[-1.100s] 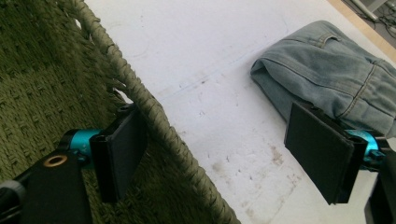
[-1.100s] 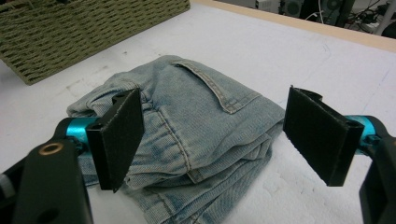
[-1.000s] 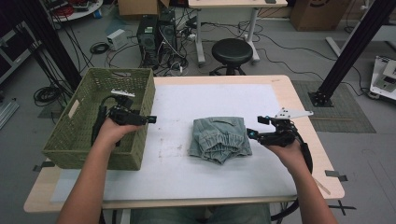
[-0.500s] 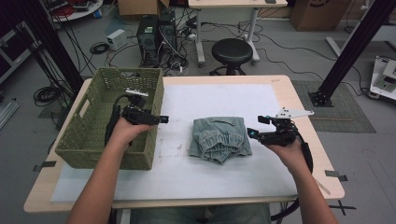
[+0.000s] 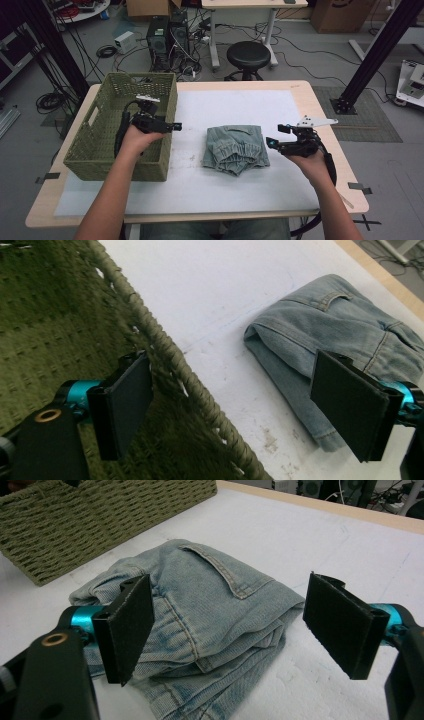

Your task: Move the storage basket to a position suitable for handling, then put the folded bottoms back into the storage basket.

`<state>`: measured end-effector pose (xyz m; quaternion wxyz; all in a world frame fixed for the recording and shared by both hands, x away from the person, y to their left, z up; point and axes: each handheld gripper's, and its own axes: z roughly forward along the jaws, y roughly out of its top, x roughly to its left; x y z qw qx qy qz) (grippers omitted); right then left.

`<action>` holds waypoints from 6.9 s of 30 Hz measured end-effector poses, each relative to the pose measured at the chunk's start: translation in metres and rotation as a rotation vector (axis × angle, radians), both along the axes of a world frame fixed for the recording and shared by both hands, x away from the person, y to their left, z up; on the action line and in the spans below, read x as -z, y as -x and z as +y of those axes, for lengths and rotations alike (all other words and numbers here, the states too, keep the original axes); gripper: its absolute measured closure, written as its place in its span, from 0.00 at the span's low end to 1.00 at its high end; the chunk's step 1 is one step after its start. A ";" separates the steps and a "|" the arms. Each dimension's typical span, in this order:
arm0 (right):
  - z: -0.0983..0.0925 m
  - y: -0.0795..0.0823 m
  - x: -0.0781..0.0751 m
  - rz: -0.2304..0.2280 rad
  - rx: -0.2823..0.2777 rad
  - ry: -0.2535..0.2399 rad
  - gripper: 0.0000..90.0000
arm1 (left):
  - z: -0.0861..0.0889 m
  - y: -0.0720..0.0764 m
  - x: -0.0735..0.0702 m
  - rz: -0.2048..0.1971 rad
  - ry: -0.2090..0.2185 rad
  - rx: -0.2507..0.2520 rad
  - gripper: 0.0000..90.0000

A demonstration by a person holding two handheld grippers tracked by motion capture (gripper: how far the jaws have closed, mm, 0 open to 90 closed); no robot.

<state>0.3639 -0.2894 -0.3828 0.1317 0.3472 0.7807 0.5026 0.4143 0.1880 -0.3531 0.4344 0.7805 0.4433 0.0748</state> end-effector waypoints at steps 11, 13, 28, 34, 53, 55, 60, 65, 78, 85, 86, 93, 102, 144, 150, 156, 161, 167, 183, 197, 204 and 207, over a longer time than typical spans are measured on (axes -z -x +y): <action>-0.002 0.002 -0.003 -0.010 0.002 -0.008 0.23 | -0.024 0.029 -0.055 -0.212 0.128 0.129 0.19; -0.001 0.004 -0.005 -0.017 0.000 -0.010 0.23 | -0.032 0.036 -0.056 -0.226 0.146 0.168 0.19; 0.005 0.005 -0.007 -0.025 -0.023 0.003 0.23 | -0.071 0.070 -0.021 -0.252 0.161 0.306 0.19; 0.004 0.006 -0.006 -0.022 -0.019 -0.004 0.23 | -0.078 0.073 -0.008 -0.232 0.155 0.331 0.19; 0.004 0.003 -0.005 -0.015 -0.019 0.001 0.23 | -0.091 0.074 -0.008 -0.237 0.167 0.339 0.19; 0.003 0.003 -0.006 -0.020 -0.017 -0.001 0.23 | -0.094 0.074 -0.005 -0.230 0.171 0.342 0.19; 0.002 0.005 -0.006 -0.014 -0.008 -0.003 0.23 | -0.101 0.072 0.003 -0.215 0.155 0.333 0.19; 0.002 0.005 -0.003 -0.007 -0.012 -0.002 0.23 | -0.112 0.071 0.018 -0.178 0.129 0.319 0.19; 0.008 -0.005 0.014 0.044 -0.020 0.014 0.22 | -0.130 0.037 0.051 -0.137 0.067 0.183 0.18; 0.018 -0.014 0.038 0.119 0.000 0.073 0.22 | -0.125 0.023 0.073 -0.065 0.111 0.146 0.15; 0.019 -0.015 0.041 0.140 0.003 0.075 0.22 | -0.124 0.022 0.076 -0.050 0.131 0.147 0.14; 0.020 -0.025 0.055 0.241 0.022 0.084 0.19 | -0.127 0.014 0.093 0.020 0.195 0.167 0.13; 0.019 -0.032 0.066 0.346 0.032 0.073 0.15 | -0.134 0.013 0.101 0.020 0.206 0.169 0.11; 0.006 -0.021 0.050 0.300 0.010 0.065 0.17 | -0.151 0.005 0.102 0.114 0.246 0.151 0.02; -0.004 -0.020 0.046 0.286 0.027 0.044 0.17 | -0.158 -0.002 0.102 0.123 0.257 0.176 0.02; -0.009 -0.021 0.045 0.276 0.037 0.033 0.17 | -0.136 0.008 0.088 0.101 0.191 0.123 0.02; -0.009 -0.020 0.043 0.272 0.040 0.037 0.17 | -0.133 0.006 0.095 0.162 0.196 0.113 0.02; -0.011 -0.019 0.041 0.265 0.048 0.029 0.17 | -0.142 0.001 0.102 0.178 0.275 0.133 0.02; -0.011 -0.021 0.039 0.250 0.045 0.033 0.17 | -0.174 0.000 0.108 0.156 0.306 0.194 0.45; -0.022 -0.018 0.031 0.217 0.076 -0.004 0.17 | -0.160 0.002 0.100 0.145 0.449 0.235 0.70; -0.039 -0.011 0.020 0.168 0.125 -0.051 0.17 | -0.154 0.007 0.079 0.108 0.511 0.254 0.72; -0.044 -0.009 0.018 0.161 0.142 -0.064 0.17 | -0.148 0.009 0.069 0.085 0.538 0.258 0.72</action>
